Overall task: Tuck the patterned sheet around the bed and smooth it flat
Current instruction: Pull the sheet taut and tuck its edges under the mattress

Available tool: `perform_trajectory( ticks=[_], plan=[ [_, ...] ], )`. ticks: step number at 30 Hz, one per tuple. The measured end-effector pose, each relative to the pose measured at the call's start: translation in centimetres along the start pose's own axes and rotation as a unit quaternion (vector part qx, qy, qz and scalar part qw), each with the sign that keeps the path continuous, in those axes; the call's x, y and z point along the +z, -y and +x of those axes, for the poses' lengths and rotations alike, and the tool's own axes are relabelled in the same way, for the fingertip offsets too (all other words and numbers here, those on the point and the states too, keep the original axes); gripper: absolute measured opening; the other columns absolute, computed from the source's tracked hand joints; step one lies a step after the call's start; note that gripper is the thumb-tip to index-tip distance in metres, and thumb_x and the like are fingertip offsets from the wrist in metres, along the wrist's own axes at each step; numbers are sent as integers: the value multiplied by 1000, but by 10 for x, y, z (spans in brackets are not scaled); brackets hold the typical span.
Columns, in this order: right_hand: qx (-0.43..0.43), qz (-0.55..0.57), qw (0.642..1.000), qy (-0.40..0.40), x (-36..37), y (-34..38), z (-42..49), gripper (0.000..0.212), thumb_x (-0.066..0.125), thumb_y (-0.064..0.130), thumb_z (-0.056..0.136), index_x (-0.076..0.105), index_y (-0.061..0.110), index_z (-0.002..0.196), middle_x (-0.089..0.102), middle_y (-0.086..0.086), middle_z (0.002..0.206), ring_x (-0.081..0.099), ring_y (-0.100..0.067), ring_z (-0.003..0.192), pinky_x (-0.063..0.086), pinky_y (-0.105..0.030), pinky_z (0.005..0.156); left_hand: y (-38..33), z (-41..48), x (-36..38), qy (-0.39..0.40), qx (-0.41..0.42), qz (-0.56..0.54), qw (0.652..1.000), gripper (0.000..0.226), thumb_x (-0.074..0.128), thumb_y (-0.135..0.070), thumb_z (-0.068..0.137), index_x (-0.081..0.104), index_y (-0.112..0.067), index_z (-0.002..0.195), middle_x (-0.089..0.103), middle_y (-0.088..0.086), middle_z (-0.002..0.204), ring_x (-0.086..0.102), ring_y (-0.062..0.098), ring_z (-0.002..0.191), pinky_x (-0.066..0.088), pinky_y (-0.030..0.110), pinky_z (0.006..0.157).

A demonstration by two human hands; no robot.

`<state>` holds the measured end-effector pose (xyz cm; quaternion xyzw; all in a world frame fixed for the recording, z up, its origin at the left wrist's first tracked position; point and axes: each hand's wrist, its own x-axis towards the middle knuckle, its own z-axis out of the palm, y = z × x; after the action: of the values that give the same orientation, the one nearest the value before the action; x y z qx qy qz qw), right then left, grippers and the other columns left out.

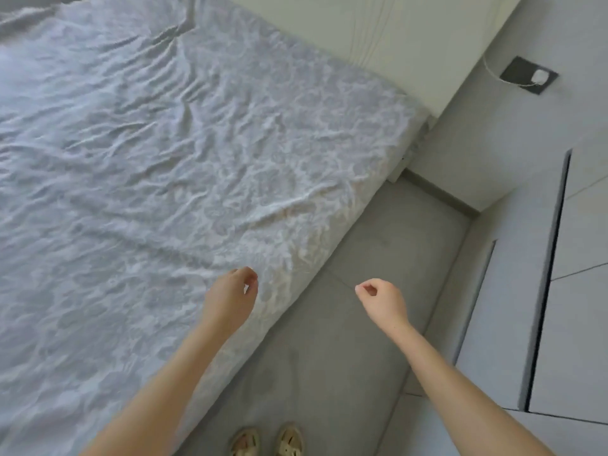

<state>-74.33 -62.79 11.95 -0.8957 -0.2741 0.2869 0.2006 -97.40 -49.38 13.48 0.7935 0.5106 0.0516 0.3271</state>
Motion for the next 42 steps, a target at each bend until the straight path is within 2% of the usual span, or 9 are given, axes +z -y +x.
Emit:
perform_trajectory(
  ticks=[5,13,17,23,29,34,36,39,42],
  plan=[
    [50,46,997,-22,-81,-23,57,25,51,29,92,63,15,75,69,2,72,67,-21,75,49,-29,71,-116,89,-13,43,73,-13,996,21,44,-27,98,60,-20,108,65,-5,87,57,9,63,37,17,50],
    [83,109,989,-65,-175,-30,191,32,50,27,91,64,1,78,70,-8,73,65,-24,69,51,-34,71,-288,252,1,86,178,-22,980,19,46,-28,96,59,-23,109,68,-3,89,62,16,69,48,27,58],
    [117,176,974,-87,-212,-17,277,31,47,22,89,61,-4,79,68,-2,66,57,-17,58,50,-36,62,-354,343,15,94,203,-9,975,21,46,-27,97,57,-21,114,68,-1,93,52,7,56,37,17,50],
    [122,254,952,-119,-252,5,401,22,46,19,91,65,12,83,66,-1,77,63,-22,78,51,-42,77,-422,462,49,87,230,-6,969,29,46,-27,97,52,-20,125,63,-2,99,56,11,88,43,25,75],
    [117,315,933,-129,-287,8,534,28,42,22,95,65,6,95,67,-8,89,63,-24,88,52,-41,82,-477,585,97,52,261,20,964,29,46,-29,97,53,-21,124,66,-3,105,58,13,99,44,26,80],
    [115,320,934,-108,-311,0,675,39,39,21,94,57,-13,103,62,-28,102,58,-40,96,47,-52,86,-518,700,156,23,255,96,962,29,43,-29,98,62,-16,115,66,-4,110,59,19,103,42,32,90],
    [127,322,934,-85,-315,-8,730,40,39,21,95,56,-15,103,62,-29,97,58,-41,91,48,-50,83,-525,751,187,34,223,124,966,32,41,-32,98,63,-15,115,66,0,115,58,20,107,42,33,94],
    [144,312,938,-49,-319,-22,801,44,39,24,98,58,-16,98,57,-19,80,53,-29,74,44,-38,70,-529,814,227,69,178,172,967,38,37,-35,99,60,-13,121,61,2,126,53,21,118,37,31,100],
    [152,302,941,-22,-315,-31,862,40,41,24,99,60,-11,99,61,-17,87,56,-29,81,39,-31,70,-526,864,255,62,160,172,970,46,34,-41,99,59,-13,125,57,0,133,48,17,126,34,29,104]
  ],
)
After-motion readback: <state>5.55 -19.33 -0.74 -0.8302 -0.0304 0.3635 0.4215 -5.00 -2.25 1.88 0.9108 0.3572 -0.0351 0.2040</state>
